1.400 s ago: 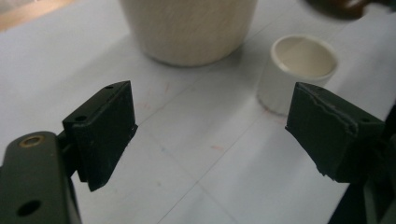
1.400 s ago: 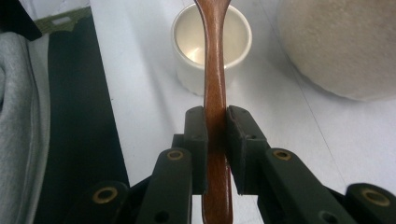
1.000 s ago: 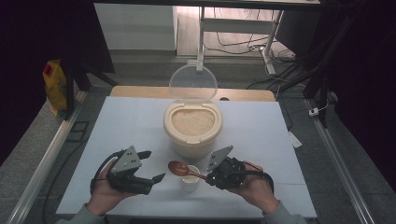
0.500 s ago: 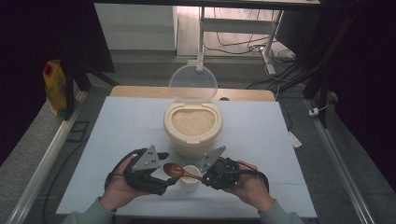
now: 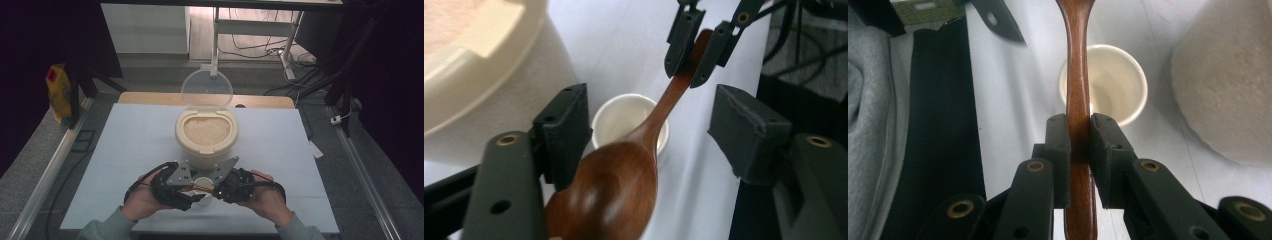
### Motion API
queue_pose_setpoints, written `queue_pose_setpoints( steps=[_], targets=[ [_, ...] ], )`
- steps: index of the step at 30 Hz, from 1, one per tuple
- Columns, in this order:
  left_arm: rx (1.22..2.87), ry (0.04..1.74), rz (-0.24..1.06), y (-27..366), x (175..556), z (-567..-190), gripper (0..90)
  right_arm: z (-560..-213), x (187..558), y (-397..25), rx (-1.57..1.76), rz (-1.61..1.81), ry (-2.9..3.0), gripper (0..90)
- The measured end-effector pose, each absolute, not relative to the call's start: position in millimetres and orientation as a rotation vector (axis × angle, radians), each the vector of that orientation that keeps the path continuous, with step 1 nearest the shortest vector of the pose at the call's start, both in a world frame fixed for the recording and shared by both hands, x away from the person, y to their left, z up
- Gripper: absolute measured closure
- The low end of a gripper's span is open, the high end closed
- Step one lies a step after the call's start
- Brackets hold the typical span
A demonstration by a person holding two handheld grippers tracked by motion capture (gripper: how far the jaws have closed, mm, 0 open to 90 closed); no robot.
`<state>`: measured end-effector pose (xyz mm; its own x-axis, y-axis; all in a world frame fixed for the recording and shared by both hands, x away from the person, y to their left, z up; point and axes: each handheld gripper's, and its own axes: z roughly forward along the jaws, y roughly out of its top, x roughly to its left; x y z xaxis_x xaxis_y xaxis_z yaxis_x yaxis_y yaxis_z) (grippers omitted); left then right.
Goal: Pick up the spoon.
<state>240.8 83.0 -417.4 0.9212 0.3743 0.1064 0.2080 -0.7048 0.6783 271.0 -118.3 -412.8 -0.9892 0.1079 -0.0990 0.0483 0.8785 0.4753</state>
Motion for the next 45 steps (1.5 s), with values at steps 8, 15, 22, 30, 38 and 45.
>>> queue_pose_setpoints(
  steps=[8,15,22,30,38,45],
  targets=[
    [2.481,0.347,0.294,76,243,-426,46.7,-413,269,-111,0.064,0.721,2.930,78.1],
    [2.541,0.307,0.366,73,240,-430,59.0,-411,266,-105,0.006,0.717,2.916,78.1],
    [2.580,0.241,0.365,75,237,-432,72.1,-409,262,-101,-0.058,0.723,2.898,77.8],
    [2.592,0.236,0.361,79,237,-433,78.9,-407,260,-99,-0.105,0.800,2.820,75.5],
    [2.523,0.351,0.413,87,244,-432,79.0,-398,273,-126,0.243,1.098,2.686,54.0],
    [2.453,0.422,0.456,91,246,-429,79.0,-406,278,-155,0.639,1.346,2.502,43.9]
  ],
)
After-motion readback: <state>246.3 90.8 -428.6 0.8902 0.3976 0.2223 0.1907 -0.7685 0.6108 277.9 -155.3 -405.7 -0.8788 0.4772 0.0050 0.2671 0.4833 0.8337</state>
